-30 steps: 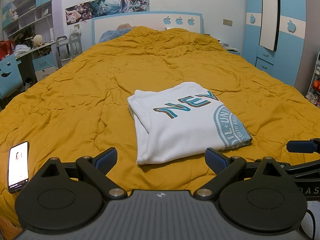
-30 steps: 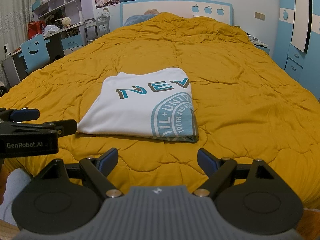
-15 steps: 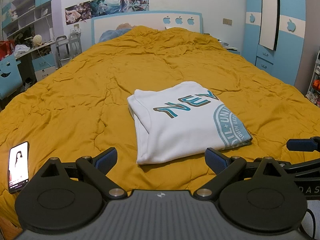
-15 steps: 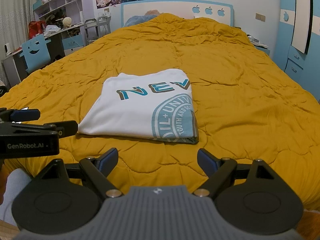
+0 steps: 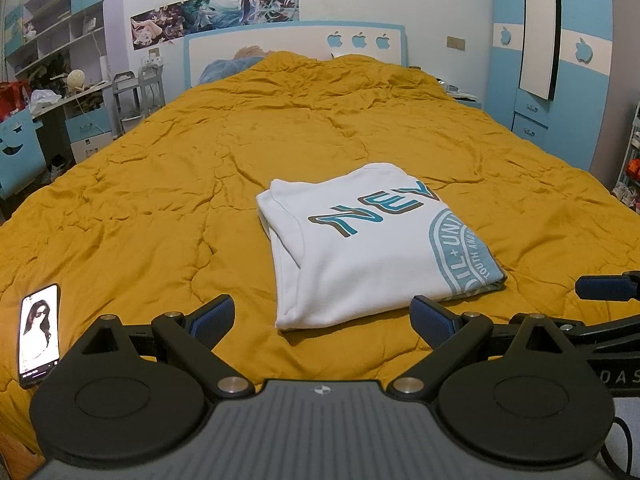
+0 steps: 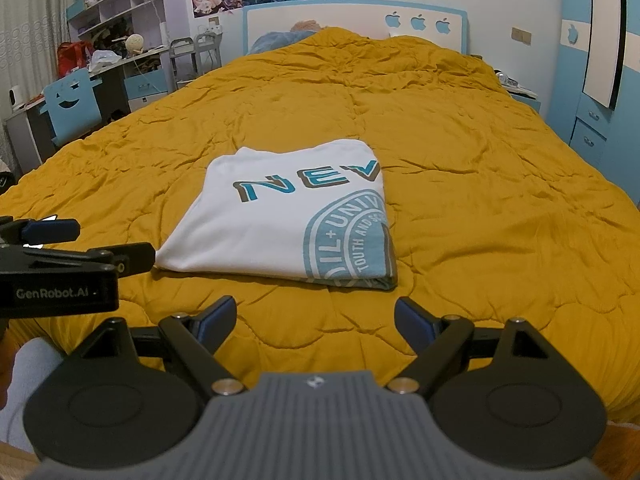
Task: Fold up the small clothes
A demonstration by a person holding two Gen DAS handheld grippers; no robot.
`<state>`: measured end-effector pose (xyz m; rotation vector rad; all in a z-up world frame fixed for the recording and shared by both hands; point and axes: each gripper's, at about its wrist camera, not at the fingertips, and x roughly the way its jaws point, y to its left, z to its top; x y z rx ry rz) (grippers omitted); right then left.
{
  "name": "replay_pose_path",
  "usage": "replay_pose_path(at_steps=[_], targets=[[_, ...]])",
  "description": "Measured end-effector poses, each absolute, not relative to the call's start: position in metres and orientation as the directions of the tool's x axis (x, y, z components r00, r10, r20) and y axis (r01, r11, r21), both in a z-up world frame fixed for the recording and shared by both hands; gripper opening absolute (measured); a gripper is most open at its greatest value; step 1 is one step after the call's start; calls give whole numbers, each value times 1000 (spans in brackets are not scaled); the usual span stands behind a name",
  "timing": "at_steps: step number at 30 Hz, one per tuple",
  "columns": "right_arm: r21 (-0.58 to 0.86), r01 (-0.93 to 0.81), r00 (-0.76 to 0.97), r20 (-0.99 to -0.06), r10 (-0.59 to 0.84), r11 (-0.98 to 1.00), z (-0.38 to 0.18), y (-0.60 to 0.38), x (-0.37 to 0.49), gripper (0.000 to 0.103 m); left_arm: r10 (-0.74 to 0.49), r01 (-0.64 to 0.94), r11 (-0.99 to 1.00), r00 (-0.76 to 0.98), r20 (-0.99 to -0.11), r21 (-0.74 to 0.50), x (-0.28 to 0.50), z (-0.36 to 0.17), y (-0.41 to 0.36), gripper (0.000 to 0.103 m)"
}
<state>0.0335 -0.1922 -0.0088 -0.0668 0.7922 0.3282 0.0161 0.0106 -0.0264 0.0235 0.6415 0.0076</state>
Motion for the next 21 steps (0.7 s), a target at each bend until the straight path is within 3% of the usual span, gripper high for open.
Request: replay_pose_path(at_steps=[21], targets=[[51,-328,656,-706,266,943,-3,-189,37,82,18,3,999,803,-596,34,16,-23,13,103]])
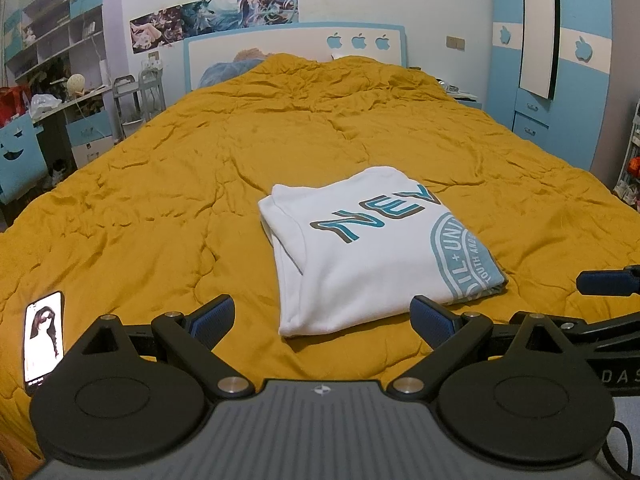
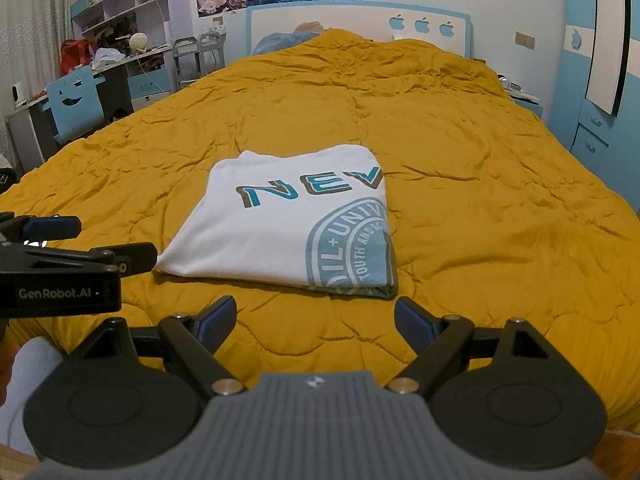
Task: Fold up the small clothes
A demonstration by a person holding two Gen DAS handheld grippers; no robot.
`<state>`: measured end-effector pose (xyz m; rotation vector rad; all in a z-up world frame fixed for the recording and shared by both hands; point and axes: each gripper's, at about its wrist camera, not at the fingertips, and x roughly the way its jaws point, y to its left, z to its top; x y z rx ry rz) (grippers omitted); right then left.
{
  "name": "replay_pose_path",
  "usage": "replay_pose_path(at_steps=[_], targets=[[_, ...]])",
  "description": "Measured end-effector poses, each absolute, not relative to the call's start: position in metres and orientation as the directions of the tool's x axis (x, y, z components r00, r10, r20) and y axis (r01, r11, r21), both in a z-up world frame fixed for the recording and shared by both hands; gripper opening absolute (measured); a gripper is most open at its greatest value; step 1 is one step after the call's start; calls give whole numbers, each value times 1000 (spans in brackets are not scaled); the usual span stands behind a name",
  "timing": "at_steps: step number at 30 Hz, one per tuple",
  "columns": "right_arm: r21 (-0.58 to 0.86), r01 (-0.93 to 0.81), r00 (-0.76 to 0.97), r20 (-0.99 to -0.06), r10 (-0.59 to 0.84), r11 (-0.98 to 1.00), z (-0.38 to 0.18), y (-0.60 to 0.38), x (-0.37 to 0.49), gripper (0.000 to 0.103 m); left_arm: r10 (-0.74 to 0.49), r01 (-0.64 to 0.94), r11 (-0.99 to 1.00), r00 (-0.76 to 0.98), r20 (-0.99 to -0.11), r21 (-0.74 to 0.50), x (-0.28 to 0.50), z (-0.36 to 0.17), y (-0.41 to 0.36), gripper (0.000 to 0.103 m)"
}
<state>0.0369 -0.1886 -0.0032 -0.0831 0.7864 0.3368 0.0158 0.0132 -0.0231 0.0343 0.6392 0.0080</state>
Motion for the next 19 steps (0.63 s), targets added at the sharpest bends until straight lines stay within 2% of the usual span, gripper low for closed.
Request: replay_pose_path(at_steps=[19], targets=[[51,-333,656,-705,270,941,0,-190,41,82,-2,24,999,805,-593,29,19,-18,18,103]])
